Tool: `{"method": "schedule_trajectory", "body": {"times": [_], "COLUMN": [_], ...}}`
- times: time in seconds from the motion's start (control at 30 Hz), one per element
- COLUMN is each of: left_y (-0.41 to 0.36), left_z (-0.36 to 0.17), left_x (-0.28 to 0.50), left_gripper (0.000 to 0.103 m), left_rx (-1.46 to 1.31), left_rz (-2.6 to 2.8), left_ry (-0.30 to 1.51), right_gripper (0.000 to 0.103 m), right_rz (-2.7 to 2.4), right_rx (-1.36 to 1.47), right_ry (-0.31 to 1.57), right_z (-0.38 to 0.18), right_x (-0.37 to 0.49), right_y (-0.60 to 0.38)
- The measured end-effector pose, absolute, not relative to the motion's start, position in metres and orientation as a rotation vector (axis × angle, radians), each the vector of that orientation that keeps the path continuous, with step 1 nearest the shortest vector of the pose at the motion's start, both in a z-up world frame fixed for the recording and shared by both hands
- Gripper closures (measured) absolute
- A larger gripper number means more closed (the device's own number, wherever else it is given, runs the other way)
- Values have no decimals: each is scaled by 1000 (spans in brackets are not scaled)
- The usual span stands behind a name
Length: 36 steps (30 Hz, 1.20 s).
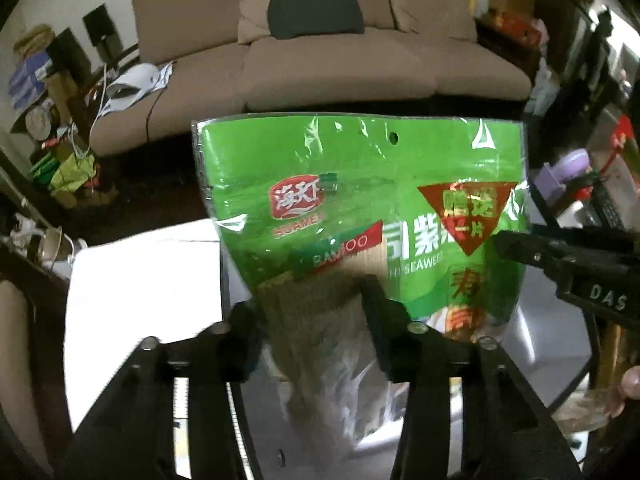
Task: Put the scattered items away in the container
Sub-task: 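Carry the green seaweed bag into the black box and open the right gripper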
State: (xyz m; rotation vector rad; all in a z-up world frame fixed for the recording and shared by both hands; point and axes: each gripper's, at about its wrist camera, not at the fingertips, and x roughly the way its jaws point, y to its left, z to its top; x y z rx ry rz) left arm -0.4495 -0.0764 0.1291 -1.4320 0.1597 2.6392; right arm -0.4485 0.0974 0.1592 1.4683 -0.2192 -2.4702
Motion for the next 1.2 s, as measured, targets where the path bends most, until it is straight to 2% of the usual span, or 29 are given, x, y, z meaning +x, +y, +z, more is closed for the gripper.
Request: {"method": "schedule_trajectory", "body": {"times": [0.27,0.47,0.83,0.97,1.07,1.17,1.2], "left_y": [-82,-90,-119,-128,-131,-132,-132], "left_z": [111,110,144,144,145,153,157], "left_x": [-453,-455,-449,-440,-429,-413,-406], "left_gripper": [54,57,55,52,47,31,24], "left_rx": [-1482,-1501,-1438,-1435,-1444,-1423,-1408], "left_rz": [2629,2629,2678,2686,2689,2687,2692], "left_ry": [147,114,17,0,-22,-70,-78], "right_gripper": [80,80,80,79,75,50,37], "right_rz": [-2454,-2452,-2327,-2379,-2427,-2460,-2471], "right_rx": [1511,1494,1748,1719,1678,1632,1618], "right_ry": [-212,-139,-49,-68,-102,-156,-166], "right_z": [137,138,84,93,113,136,143], "right_x": [-446,-450,-451,-448,-441,-430,-426], "right_y": [105,88,67,73,82,88,88]}}
